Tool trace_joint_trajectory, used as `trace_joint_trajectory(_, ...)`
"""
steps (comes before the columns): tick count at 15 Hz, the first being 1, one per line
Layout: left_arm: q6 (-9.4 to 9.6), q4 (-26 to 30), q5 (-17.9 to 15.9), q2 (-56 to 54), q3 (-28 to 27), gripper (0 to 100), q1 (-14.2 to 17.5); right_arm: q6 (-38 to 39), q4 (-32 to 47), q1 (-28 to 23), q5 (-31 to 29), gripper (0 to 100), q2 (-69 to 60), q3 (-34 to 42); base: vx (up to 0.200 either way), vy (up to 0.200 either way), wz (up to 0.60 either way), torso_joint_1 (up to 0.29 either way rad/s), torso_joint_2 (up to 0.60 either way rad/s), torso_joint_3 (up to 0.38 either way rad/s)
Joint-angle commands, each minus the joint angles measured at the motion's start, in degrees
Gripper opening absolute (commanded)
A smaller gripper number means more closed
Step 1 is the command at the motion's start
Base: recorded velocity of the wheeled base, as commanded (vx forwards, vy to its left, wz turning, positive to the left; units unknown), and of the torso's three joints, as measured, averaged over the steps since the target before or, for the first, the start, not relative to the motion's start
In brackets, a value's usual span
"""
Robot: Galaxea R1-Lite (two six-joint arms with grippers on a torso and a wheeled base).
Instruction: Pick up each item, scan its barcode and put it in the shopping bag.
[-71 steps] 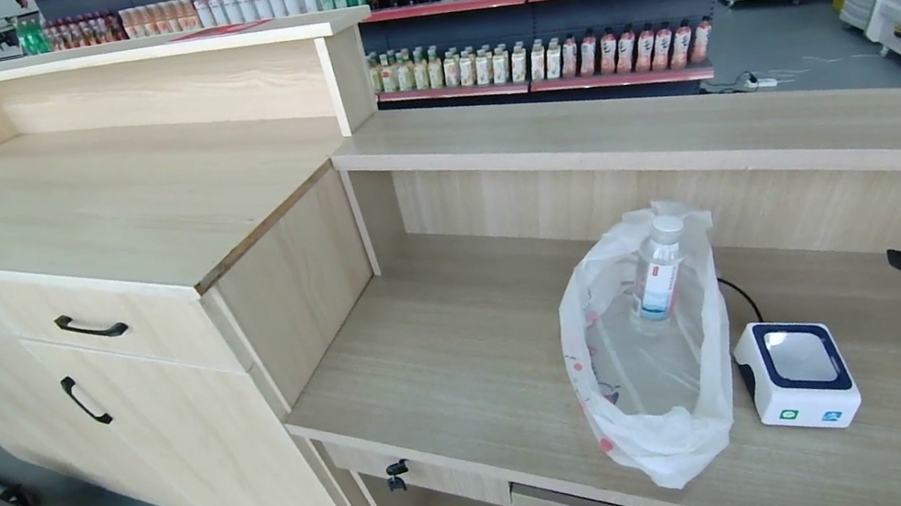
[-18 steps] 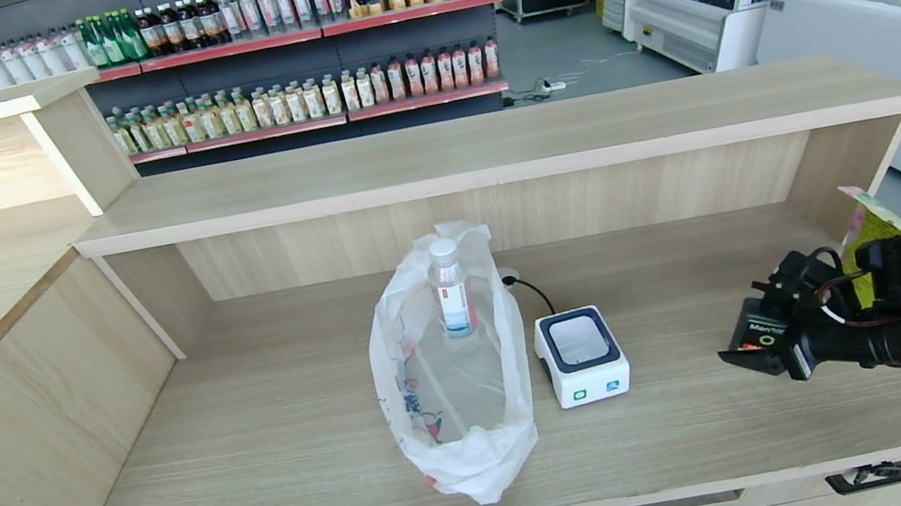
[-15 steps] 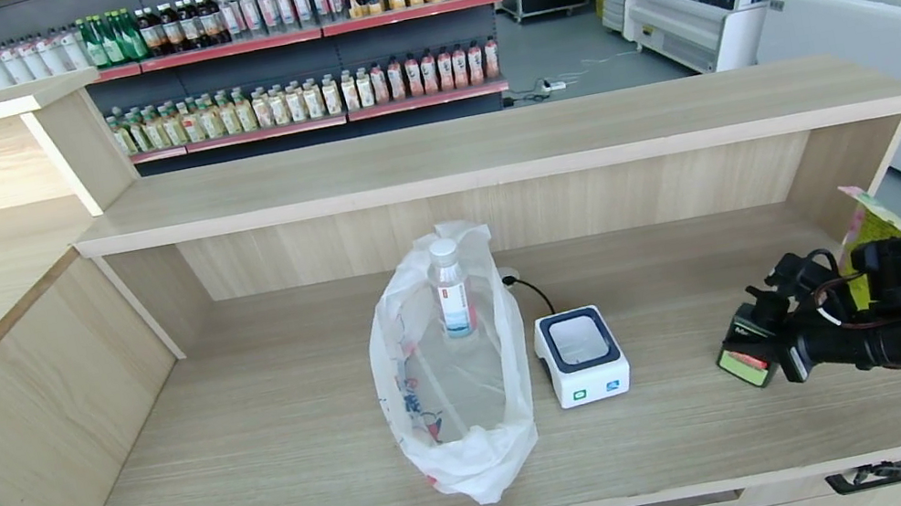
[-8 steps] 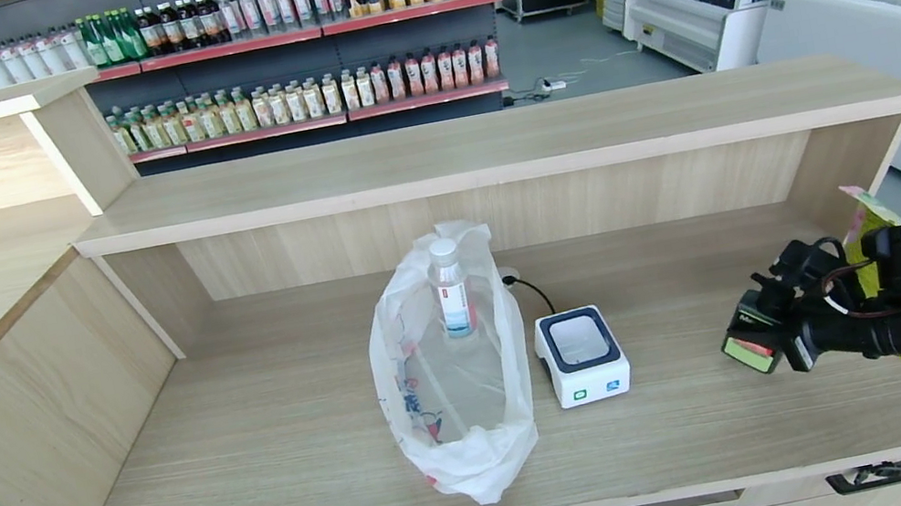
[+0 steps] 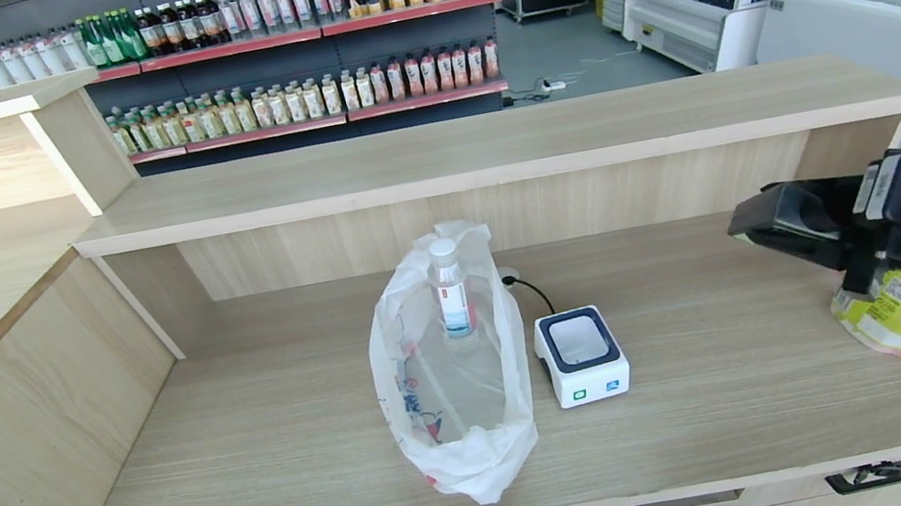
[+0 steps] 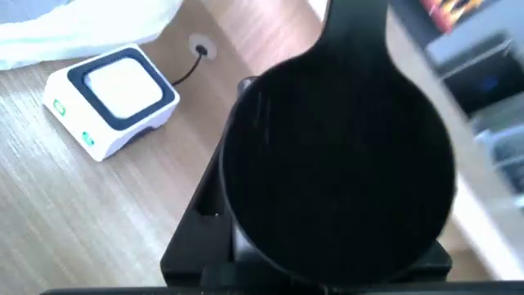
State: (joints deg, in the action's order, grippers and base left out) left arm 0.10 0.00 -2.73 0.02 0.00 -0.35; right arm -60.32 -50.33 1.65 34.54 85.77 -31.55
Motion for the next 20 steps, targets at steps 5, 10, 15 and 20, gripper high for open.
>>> trace_joint_trajectory(5,-0.01,0.0,0.0,0.1,0.0,100,0.0,-48.7,-0.2,24.0,-2.6,0,-15.9,3.2,0.000,0.000,0.00,0.000,0.00,0.000)
trace_joint_trajectory(10,-0.01,0.0,0.0,0.1,0.0,100,0.0,-69.6,-0.5,30.9,-2.3,0,-12.9,2.5,0.000,0.000,0.00,0.000,0.00,0.000)
trace_joint_trajectory(15,-0.01,0.0,0.0,0.1,0.0,100,0.0,-77.2,-6.6,39.0,-2.2,0,-11.7,1.8,0.000,0.000,0.00,0.000,0.00,0.000)
trace_joint_trajectory(20,-0.01,0.0,0.0,0.1,0.0,100,0.0,-79.4,-6.5,41.9,-1.9,0,-12.4,2.9,0.000,0.000,0.00,0.000,0.00,0.000)
